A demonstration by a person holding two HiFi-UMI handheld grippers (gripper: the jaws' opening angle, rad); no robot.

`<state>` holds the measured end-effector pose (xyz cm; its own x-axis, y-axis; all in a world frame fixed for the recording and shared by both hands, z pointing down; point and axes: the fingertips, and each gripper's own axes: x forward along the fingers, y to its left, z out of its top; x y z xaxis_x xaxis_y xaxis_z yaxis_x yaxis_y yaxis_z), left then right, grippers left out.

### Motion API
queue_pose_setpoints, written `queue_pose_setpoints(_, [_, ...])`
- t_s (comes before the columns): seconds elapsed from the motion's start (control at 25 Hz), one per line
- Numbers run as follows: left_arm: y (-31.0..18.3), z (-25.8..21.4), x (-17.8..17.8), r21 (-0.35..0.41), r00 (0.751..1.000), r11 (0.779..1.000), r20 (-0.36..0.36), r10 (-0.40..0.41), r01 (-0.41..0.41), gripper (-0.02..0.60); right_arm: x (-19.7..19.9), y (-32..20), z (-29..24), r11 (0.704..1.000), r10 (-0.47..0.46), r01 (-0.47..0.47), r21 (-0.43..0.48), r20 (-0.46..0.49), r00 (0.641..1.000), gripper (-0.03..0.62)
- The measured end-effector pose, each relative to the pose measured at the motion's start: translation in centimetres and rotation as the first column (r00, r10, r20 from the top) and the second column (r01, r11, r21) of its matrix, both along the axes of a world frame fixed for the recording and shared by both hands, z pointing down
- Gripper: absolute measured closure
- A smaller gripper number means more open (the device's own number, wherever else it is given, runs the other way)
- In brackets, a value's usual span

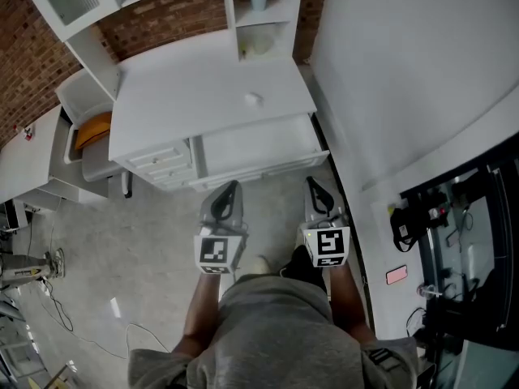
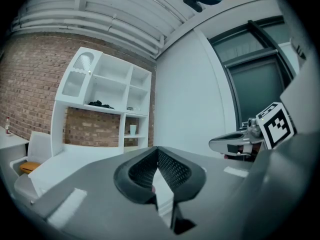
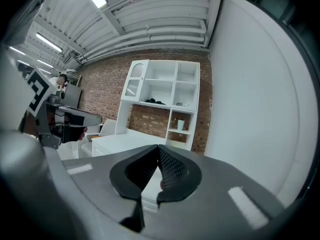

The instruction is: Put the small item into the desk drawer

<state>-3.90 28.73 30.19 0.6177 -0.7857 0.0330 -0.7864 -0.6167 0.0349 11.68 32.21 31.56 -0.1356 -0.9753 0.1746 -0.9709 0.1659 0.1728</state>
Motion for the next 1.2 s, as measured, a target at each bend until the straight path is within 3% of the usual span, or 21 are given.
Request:
queue_pose_setpoints(0.24, [-2.9,0.8,0.8,-0.019,0.999,0.999,0.019,-0.025,0.026,0.569,0.9,-3.4,0.6,1.000,-0.027,0.027,-0.005,0.015,1.000,0.591])
queue_pose_setpoints(0.56, [-9.8,1.7,2.2,-0.032,0.992,0.992,0.046,-0.117,0.118,0.569,2.6,-11.9,1.6,0.993,-0.115,0.115,-0.013,0.032,0.993,0.591])
queue_pose_setpoints(1.2, [-21.2,2.6,5.2,-0.081,0.956,0.953,0.056,-0.289,0.293,0.569,5.0,-25.8,2.5,0.949,-0.305,0.307,-0.067,0.038,0.952,0.591])
